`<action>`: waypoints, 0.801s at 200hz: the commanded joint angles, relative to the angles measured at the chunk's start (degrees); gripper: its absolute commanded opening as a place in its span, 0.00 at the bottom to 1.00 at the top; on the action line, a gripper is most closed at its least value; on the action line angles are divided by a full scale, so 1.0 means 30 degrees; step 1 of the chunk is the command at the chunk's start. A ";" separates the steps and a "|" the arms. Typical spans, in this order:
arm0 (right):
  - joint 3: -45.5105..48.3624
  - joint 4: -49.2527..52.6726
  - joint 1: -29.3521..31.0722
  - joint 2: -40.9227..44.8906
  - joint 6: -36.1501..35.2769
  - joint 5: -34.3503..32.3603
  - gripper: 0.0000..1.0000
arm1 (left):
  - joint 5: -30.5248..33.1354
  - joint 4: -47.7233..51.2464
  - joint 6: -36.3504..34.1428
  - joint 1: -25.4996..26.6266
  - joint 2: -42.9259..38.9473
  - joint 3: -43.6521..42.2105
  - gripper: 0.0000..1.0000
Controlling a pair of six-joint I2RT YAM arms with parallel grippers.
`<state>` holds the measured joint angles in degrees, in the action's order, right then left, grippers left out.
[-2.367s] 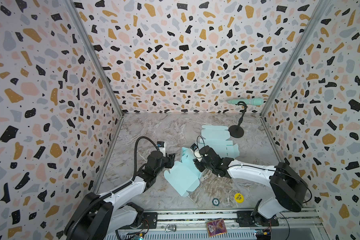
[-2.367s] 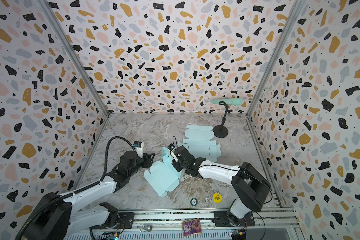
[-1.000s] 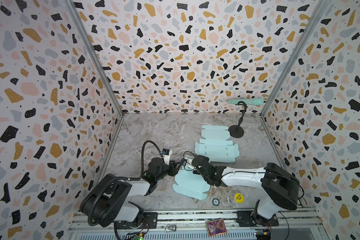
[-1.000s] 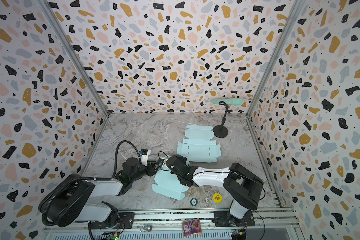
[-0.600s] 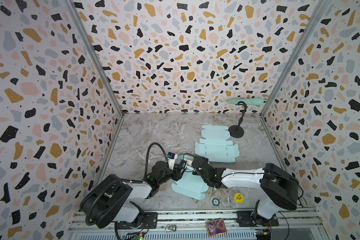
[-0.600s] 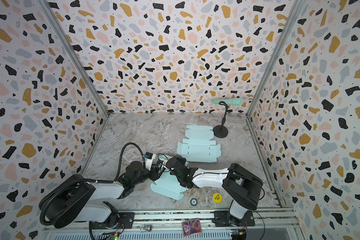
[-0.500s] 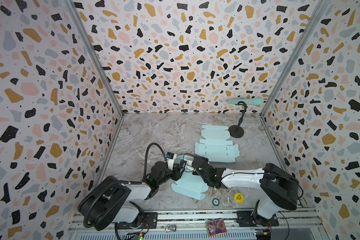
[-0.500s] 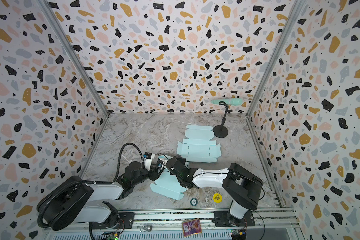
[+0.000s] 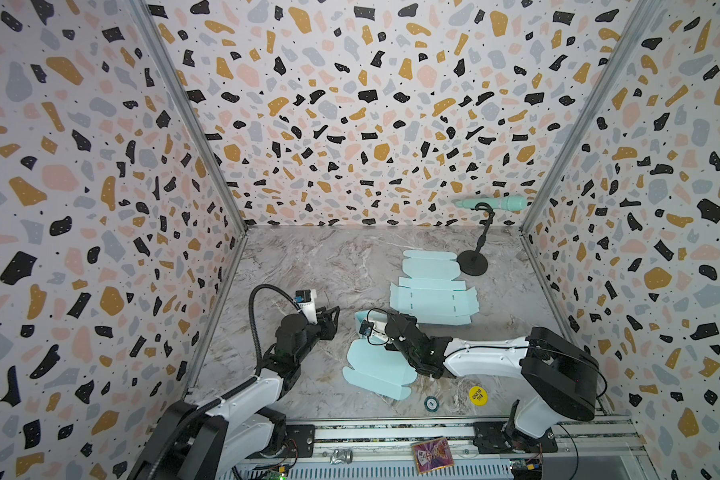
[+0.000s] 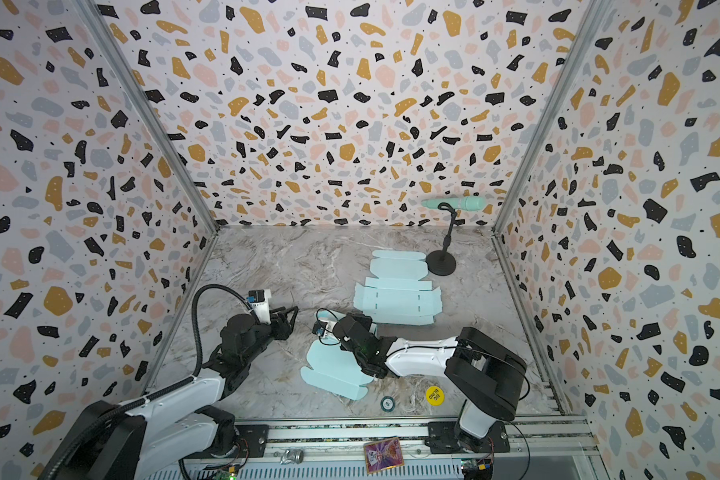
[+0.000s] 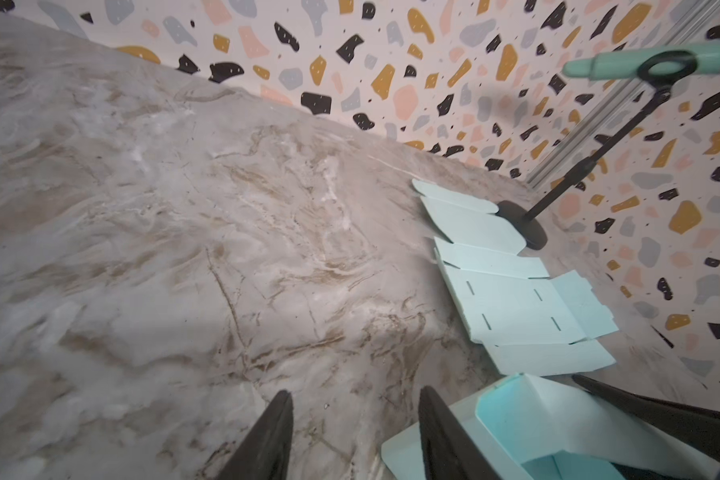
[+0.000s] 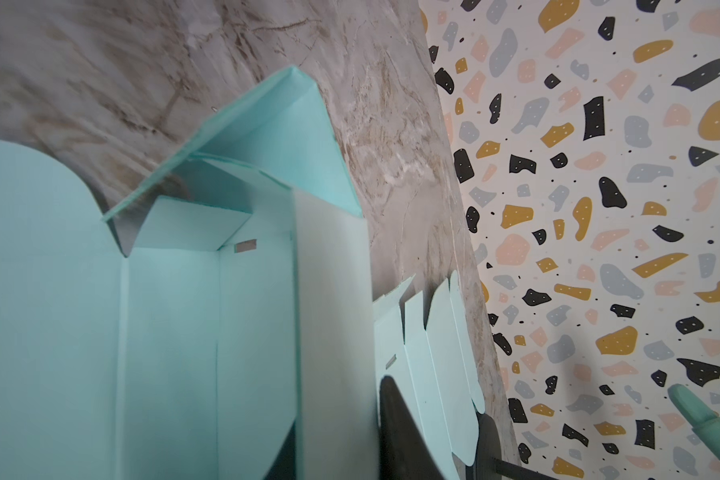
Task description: Fold the paper box
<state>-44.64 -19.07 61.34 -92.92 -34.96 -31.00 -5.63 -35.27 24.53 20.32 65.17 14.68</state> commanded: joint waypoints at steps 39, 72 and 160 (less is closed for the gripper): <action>0.0376 0.0546 -0.0071 0.0222 0.0169 0.0627 0.23 | -0.2401 -0.1682 -0.1626 0.0729 0.4987 0.1510 0.50; 0.0322 0.0358 -0.0135 -0.0042 0.0162 0.0633 0.23 | -0.2568 -0.2622 -0.1601 0.2076 0.5106 0.0959 0.50; 0.0232 0.0340 -0.0155 -0.0431 0.0343 0.1069 0.23 | -0.1499 -0.3635 -0.1601 0.5077 0.4553 -0.0262 0.52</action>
<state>-44.29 -20.01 61.08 -92.95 -35.05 -30.15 -9.32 -41.85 20.38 31.55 80.12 16.03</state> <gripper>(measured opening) 0.234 0.517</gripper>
